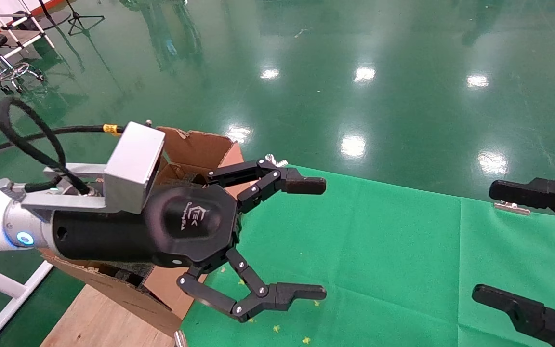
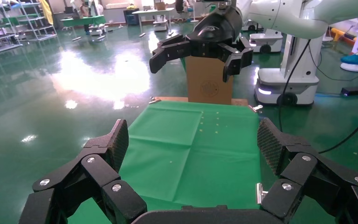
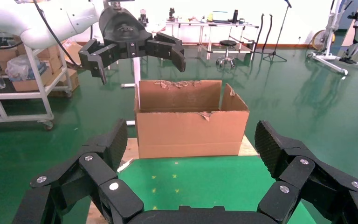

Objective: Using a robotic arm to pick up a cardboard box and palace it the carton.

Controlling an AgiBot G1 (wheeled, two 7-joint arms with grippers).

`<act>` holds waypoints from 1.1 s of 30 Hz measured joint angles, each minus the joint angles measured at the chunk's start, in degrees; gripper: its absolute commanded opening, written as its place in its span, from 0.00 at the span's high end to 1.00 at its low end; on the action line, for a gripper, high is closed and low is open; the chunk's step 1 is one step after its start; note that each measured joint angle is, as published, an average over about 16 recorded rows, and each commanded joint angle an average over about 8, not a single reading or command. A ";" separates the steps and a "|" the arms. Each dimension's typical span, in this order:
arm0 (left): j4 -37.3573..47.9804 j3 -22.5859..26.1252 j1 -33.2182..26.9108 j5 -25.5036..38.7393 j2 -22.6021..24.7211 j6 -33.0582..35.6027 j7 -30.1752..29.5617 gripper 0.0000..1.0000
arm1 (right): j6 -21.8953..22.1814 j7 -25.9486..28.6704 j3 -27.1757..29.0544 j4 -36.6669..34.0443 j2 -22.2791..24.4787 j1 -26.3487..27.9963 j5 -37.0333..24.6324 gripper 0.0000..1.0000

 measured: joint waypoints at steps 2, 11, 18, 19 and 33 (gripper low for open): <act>0.20 0.17 -0.17 0.13 0.03 -0.08 -0.04 0.00 | 0.00 0.00 0.00 0.00 0.00 0.00 0.00 0.00; 0.80 0.68 -0.65 0.52 0.12 -0.31 -0.19 0.00 | 0.00 0.00 0.00 0.00 0.00 0.00 0.00 0.00; 1.04 0.89 -0.84 0.69 0.16 -0.40 -0.23 0.00 | 0.00 0.00 0.00 0.00 0.00 0.00 0.00 0.00; 1.07 0.91 -0.86 0.71 0.16 -0.41 -0.24 0.00 | 0.00 0.00 0.00 0.00 0.00 0.00 0.00 0.00; 1.25 1.07 -1.01 0.83 0.20 -0.48 -0.29 0.00 | 0.00 0.00 0.00 0.00 0.00 0.00 0.00 0.00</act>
